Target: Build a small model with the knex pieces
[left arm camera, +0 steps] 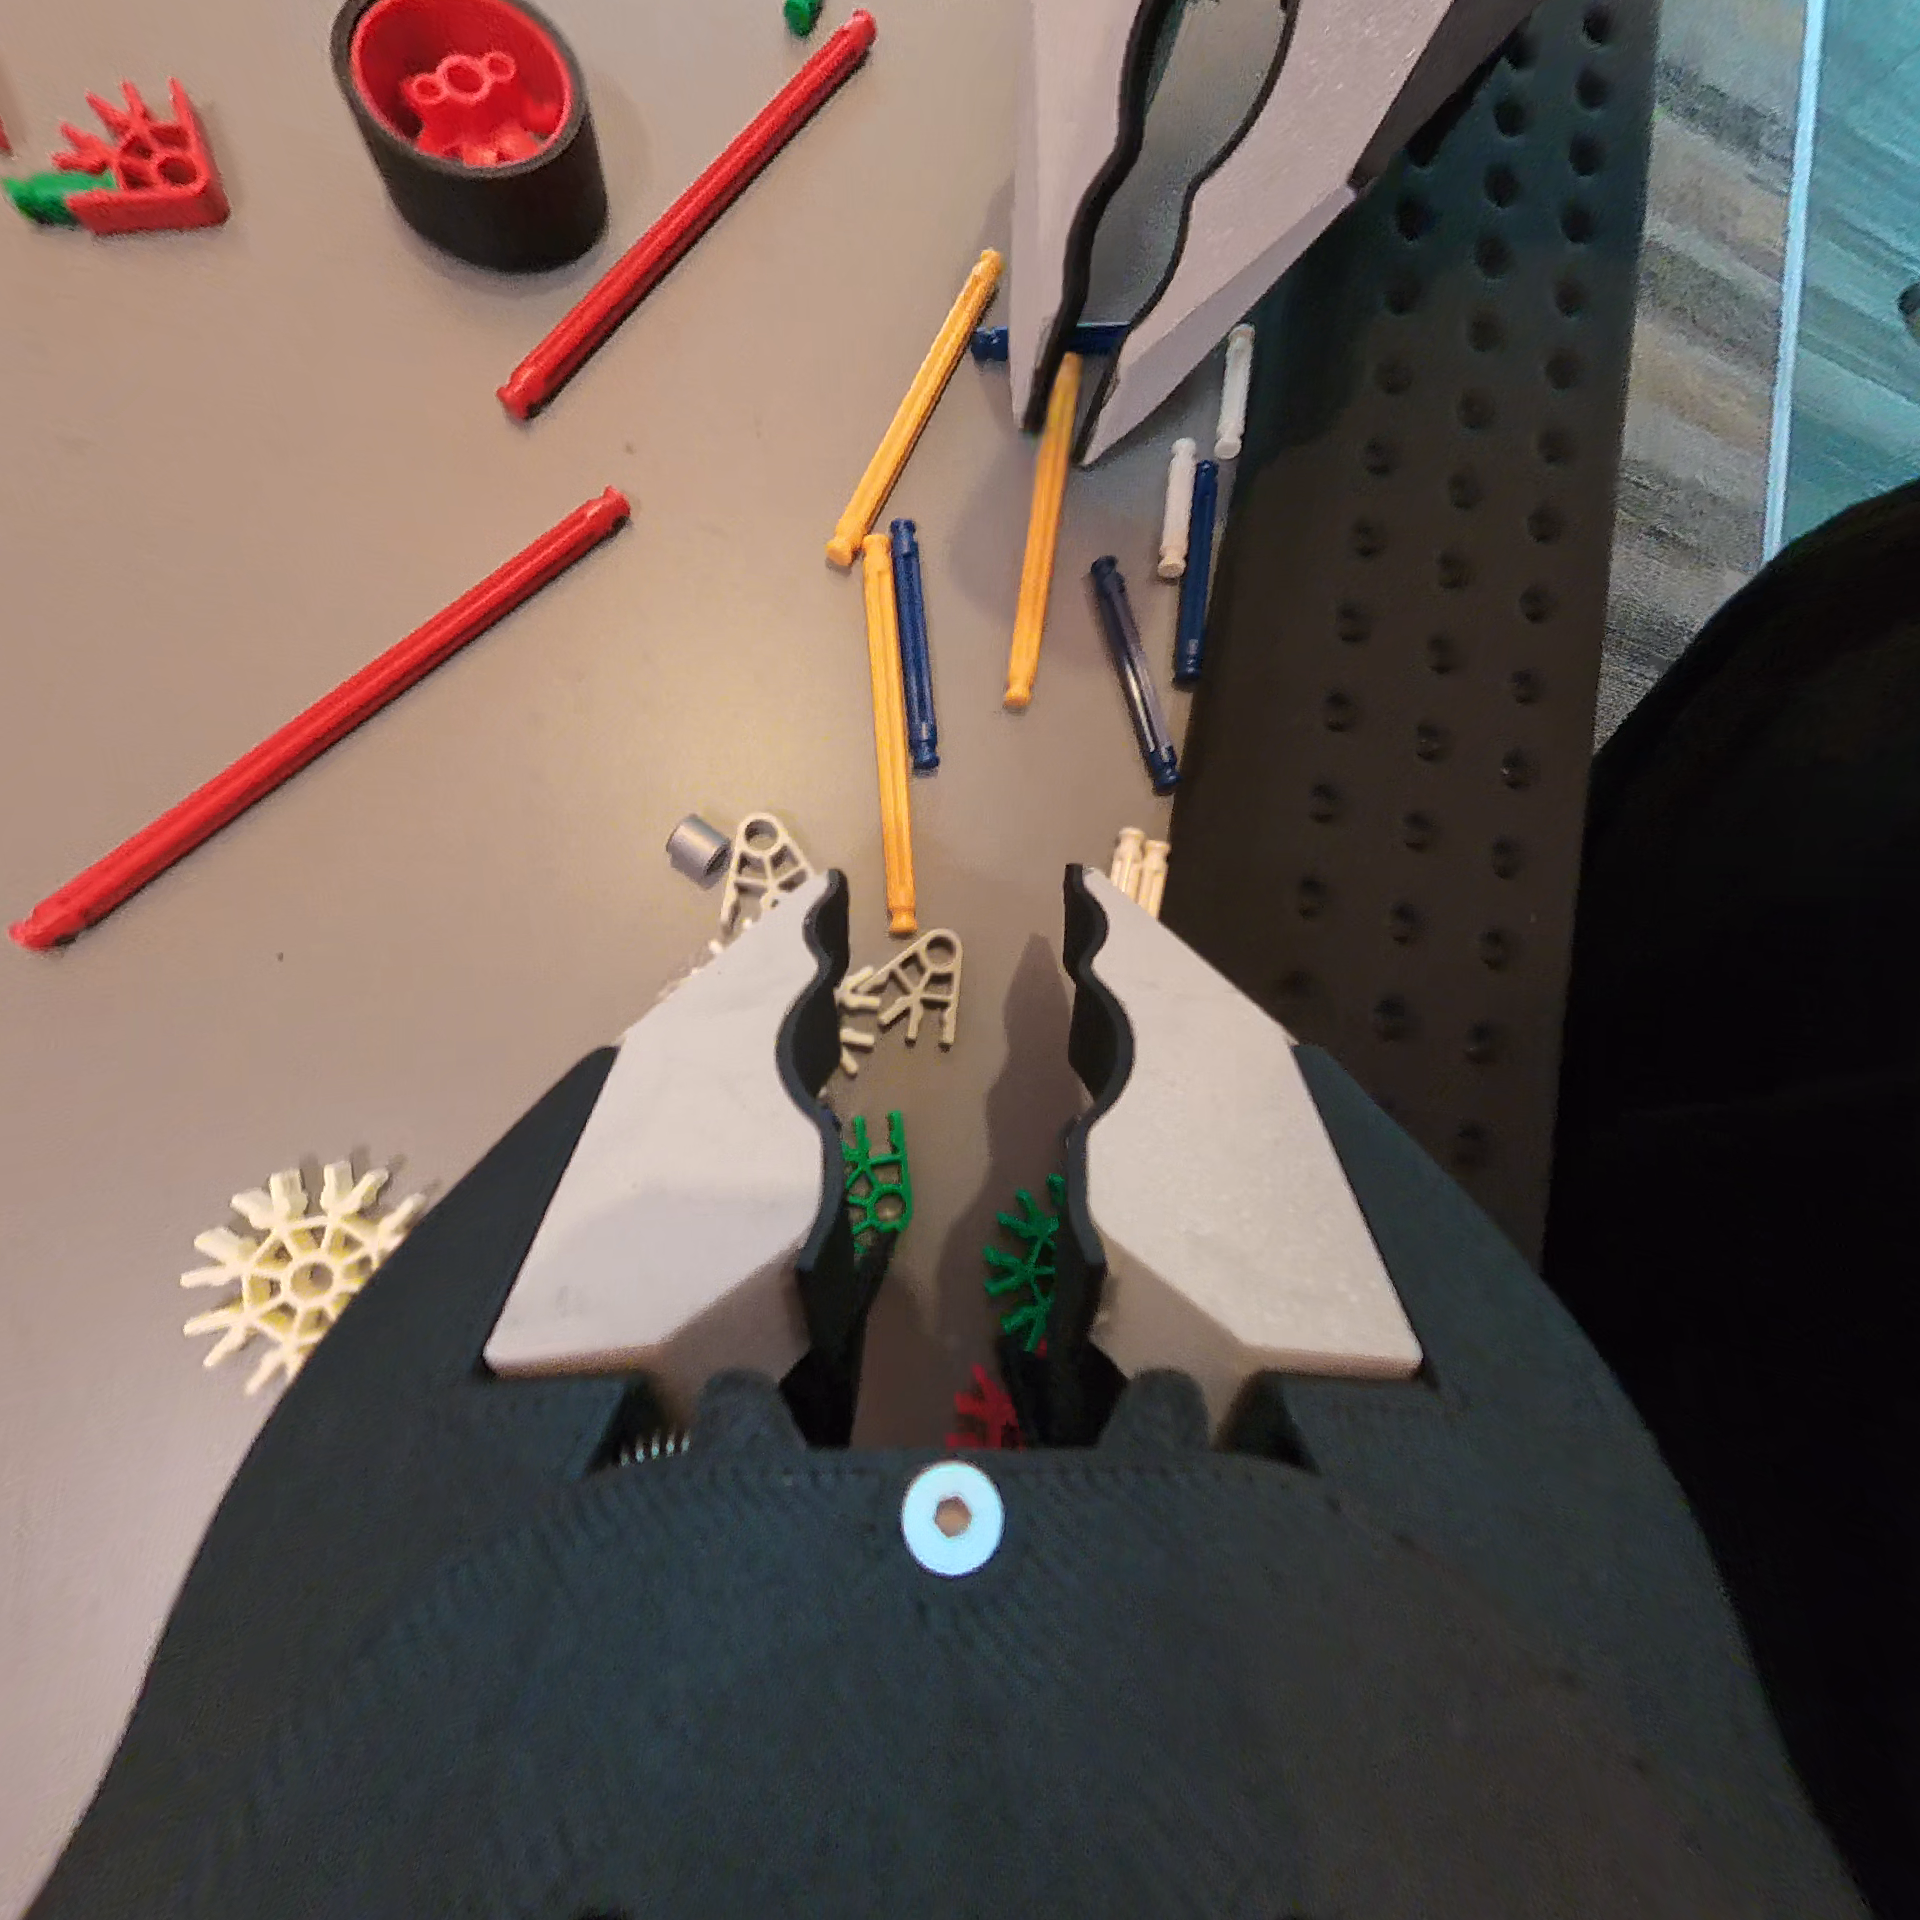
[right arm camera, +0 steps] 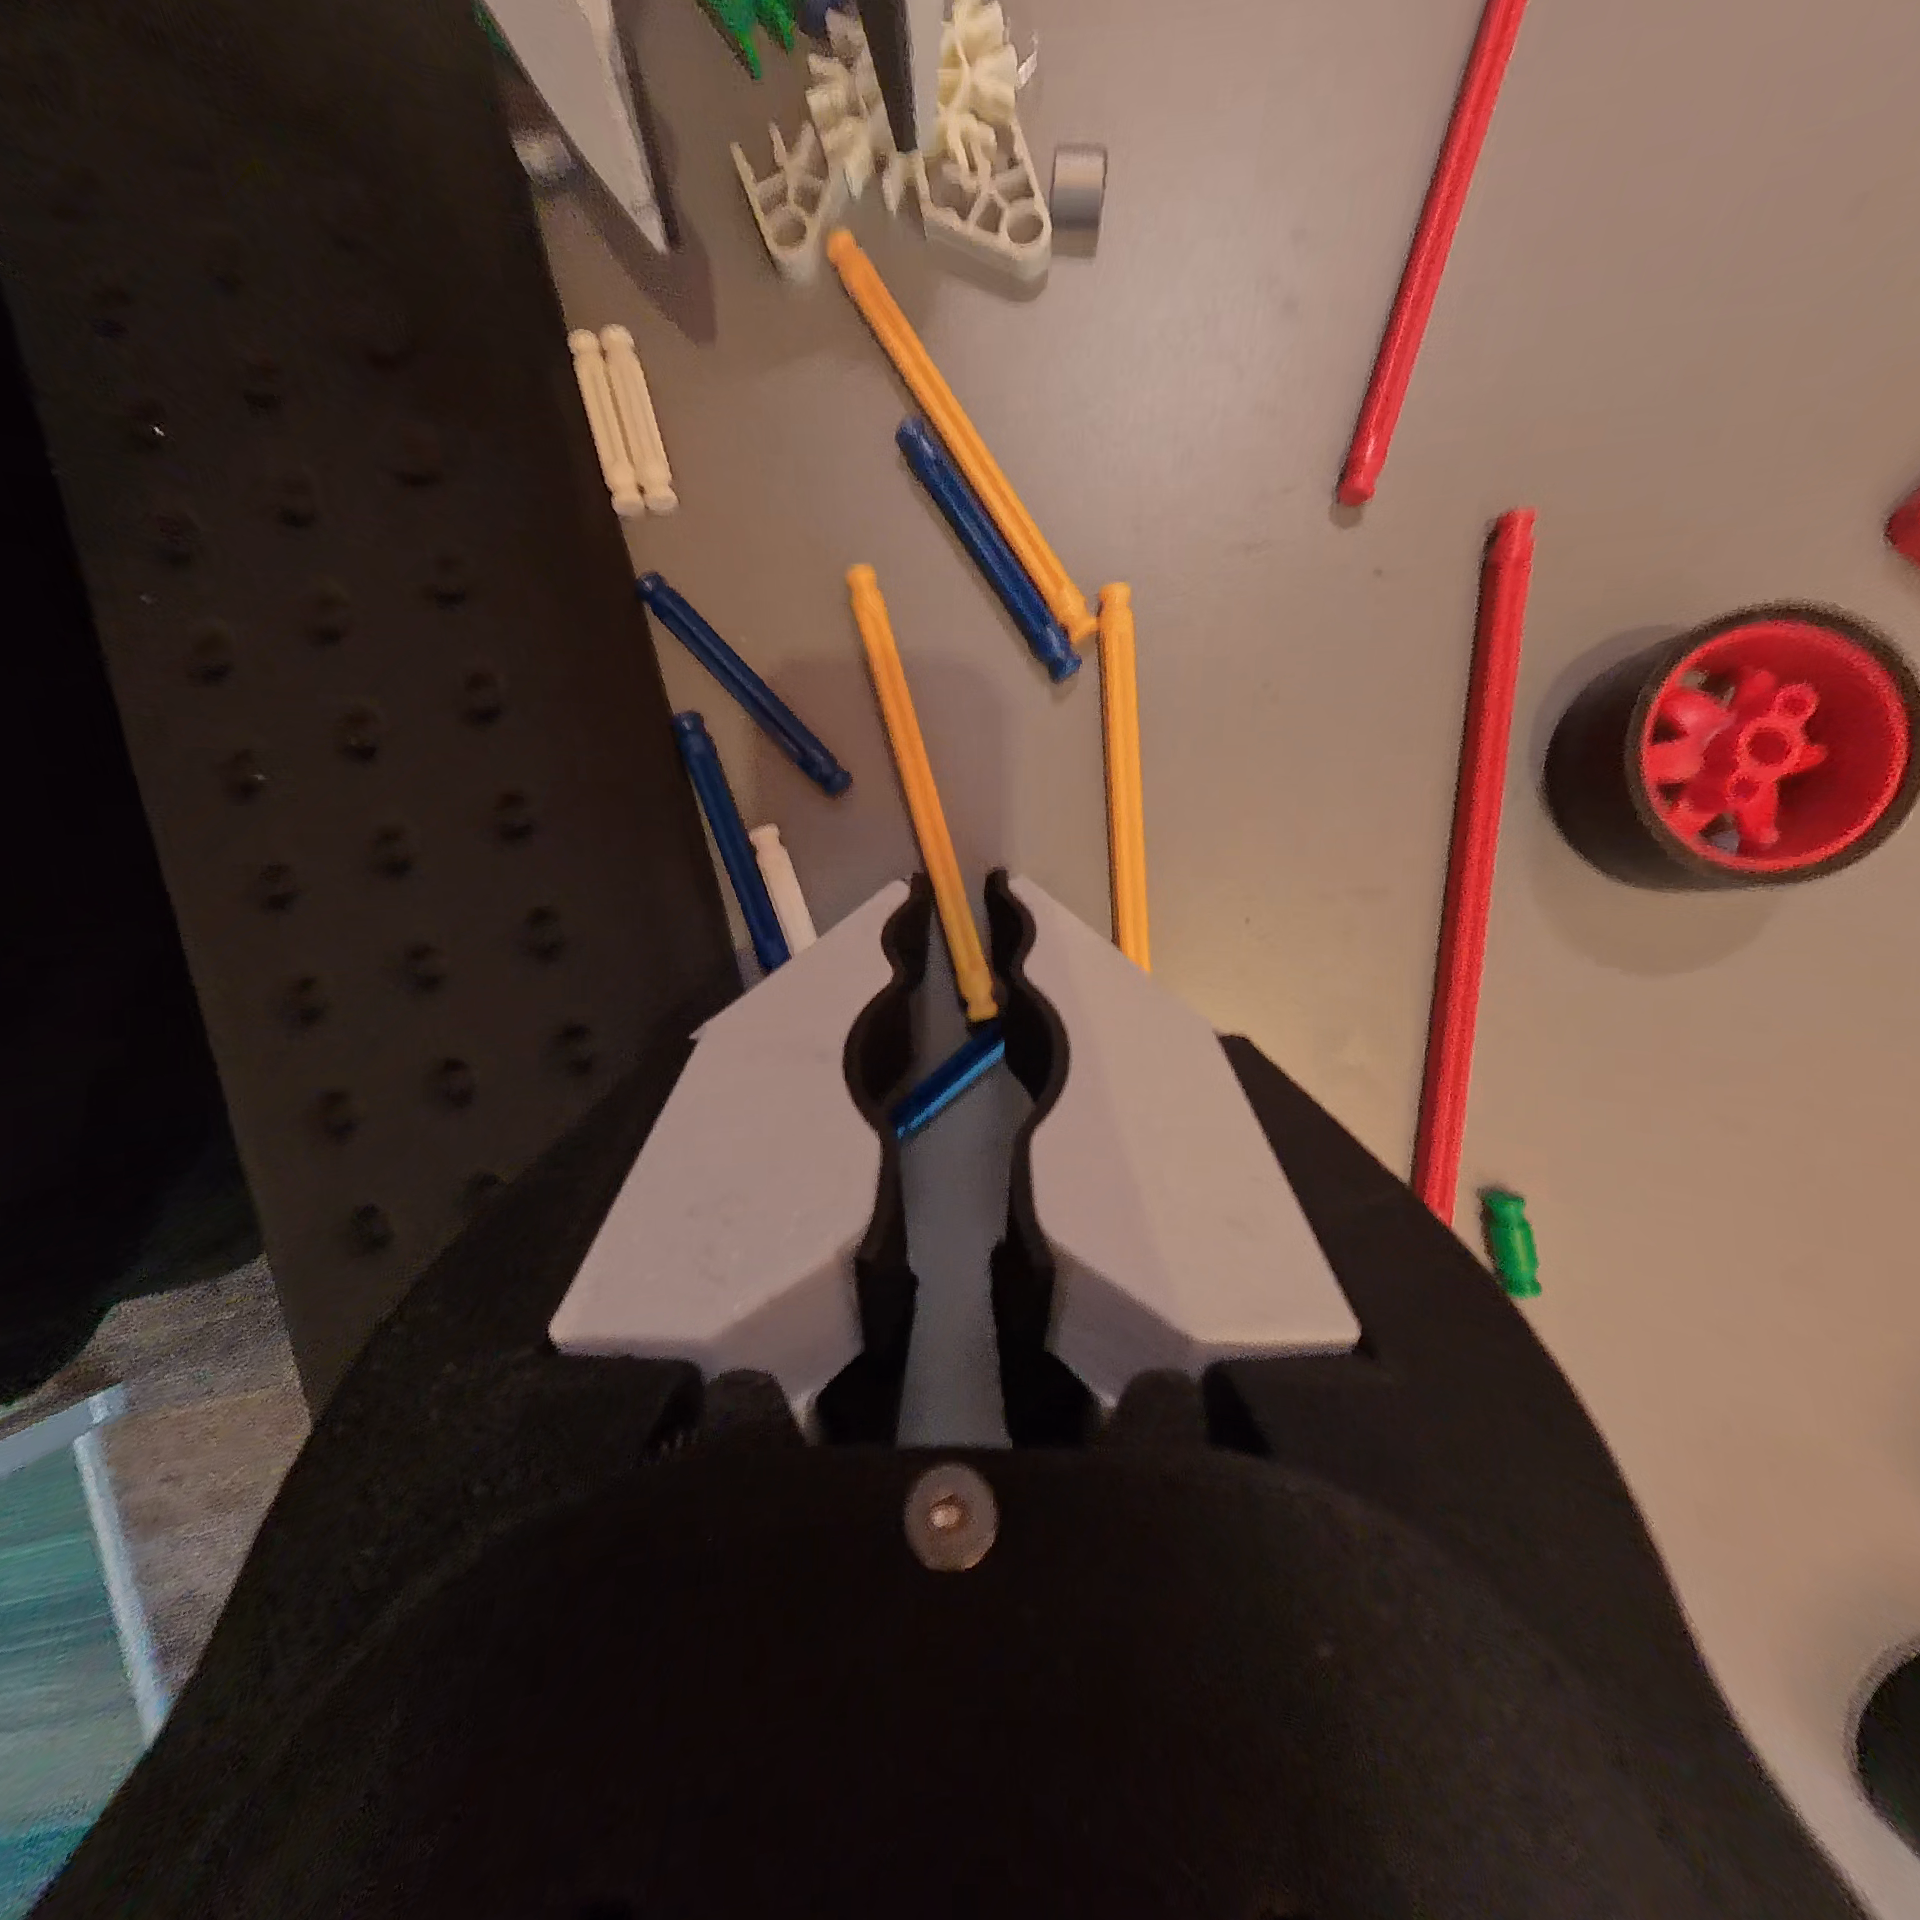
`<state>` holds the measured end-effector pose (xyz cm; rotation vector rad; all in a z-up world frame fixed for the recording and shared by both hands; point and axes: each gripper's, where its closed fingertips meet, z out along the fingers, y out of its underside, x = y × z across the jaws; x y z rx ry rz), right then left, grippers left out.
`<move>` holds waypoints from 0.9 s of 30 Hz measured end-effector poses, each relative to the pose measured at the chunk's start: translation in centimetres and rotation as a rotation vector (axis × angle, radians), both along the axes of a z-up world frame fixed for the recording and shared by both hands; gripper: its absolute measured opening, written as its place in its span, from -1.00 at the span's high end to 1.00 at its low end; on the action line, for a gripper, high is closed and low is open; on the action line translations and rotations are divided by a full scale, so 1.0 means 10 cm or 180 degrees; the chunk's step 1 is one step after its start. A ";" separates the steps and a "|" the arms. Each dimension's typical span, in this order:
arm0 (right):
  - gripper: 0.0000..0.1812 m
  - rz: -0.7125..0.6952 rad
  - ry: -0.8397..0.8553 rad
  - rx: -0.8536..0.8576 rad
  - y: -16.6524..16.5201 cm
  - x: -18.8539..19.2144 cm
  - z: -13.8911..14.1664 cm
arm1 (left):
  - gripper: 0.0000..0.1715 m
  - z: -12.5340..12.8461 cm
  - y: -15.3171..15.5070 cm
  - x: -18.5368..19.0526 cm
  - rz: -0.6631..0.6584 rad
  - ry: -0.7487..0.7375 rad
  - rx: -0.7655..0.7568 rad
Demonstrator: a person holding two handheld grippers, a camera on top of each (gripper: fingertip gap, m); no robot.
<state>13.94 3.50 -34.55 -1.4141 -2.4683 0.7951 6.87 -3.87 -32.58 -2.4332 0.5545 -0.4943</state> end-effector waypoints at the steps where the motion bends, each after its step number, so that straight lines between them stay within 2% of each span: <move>1: 0.90 0.0048 0.0025 0.0006 -0.01 0.00 0.00 | 0.56 0.00 -0.01 -0.01 0.0032 -0.0015 0.0000; 3: 1.00 0.0059 0.0147 0.0005 -0.02 -0.03 0.02 | 0.56 0.03 0.00 0.00 0.0084 -0.0063 0.0056; 10: 1.00 0.0049 0.0303 -0.0342 -0.04 -0.03 0.13 | 0.52 0.15 0.22 0.15 0.0160 0.0144 0.0369; 15: 1.00 0.0045 0.0362 -0.0640 -0.04 -0.04 0.33 | 0.49 0.22 0.49 0.30 0.0153 0.0568 0.0746; 18: 1.00 0.0103 0.0333 -0.0876 -0.10 -0.02 0.47 | 0.51 0.22 0.59 0.35 -0.0052 0.1098 0.0956; 20: 1.00 0.0118 0.0351 -0.1057 -0.13 -0.02 0.58 | 0.67 0.14 0.58 0.43 -0.0296 0.1283 0.0918; 21: 1.00 0.0088 0.0365 -0.1123 -0.14 -0.03 0.62 | 0.69 0.10 0.59 0.42 -0.0304 0.1404 0.0898; 25: 1.00 0.0028 0.0284 -0.0985 -0.11 -0.01 0.53 | 0.73 -0.11 0.47 0.49 -0.0589 0.1329 0.0562; 27: 1.00 0.0049 0.0210 -0.0946 -0.17 0.03 0.45 | 0.72 -0.21 0.34 0.46 -0.0708 0.1127 0.0203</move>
